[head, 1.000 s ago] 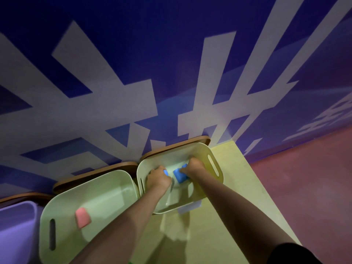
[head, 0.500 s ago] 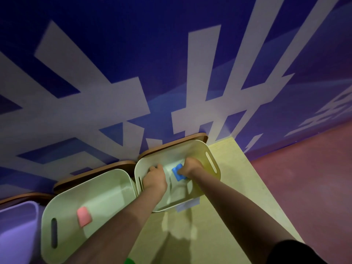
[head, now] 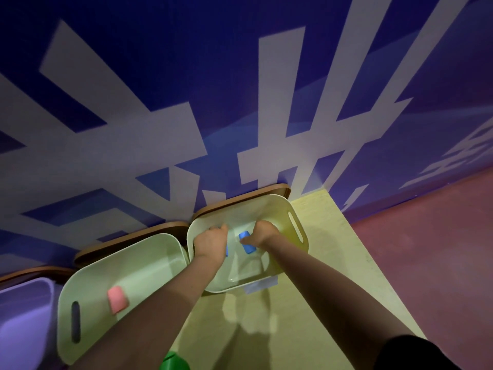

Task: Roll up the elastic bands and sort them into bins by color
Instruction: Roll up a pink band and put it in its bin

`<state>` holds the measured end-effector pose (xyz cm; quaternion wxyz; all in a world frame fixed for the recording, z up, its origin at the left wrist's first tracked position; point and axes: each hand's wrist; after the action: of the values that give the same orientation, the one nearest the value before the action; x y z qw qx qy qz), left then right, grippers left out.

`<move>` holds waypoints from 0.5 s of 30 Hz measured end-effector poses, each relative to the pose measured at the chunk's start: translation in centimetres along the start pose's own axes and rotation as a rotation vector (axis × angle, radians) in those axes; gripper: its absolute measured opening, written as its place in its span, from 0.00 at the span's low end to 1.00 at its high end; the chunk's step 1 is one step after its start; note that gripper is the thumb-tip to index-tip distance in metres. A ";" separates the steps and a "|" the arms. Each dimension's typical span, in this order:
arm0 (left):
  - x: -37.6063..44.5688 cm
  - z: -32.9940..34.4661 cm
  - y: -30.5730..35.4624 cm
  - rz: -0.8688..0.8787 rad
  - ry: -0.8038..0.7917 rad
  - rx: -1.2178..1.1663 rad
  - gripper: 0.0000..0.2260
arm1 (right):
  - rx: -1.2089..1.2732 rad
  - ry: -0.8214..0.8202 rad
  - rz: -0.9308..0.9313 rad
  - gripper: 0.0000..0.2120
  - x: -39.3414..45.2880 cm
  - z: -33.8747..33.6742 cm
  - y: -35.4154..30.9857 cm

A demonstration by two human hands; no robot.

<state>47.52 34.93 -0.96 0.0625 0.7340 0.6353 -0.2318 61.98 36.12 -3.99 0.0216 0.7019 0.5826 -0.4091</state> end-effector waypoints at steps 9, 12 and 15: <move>0.3 -1.1 -0.7 -0.067 -0.112 -0.240 0.09 | -0.055 -0.024 -0.041 0.17 0.1 0.1 -0.9; 0.1 -1.3 -0.9 -0.081 -0.187 -0.346 0.07 | 0.007 -0.079 -0.042 0.17 0.2 0.2 -2.1; 0.0 -1.2 -1.1 -0.126 -0.290 -0.431 0.08 | 0.112 -0.112 -0.036 0.15 0.6 0.7 -3.3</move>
<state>46.81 35.59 0.29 0.2931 0.6220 0.6988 -0.1972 58.82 37.30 -3.30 0.0076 0.6676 0.5691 -0.4800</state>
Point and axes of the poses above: each hand's wrist, its own x-axis towards the middle knuckle, its own z-axis out of the palm, y = z × x, and after that the axes turned 4 degrees about -z, right-handed
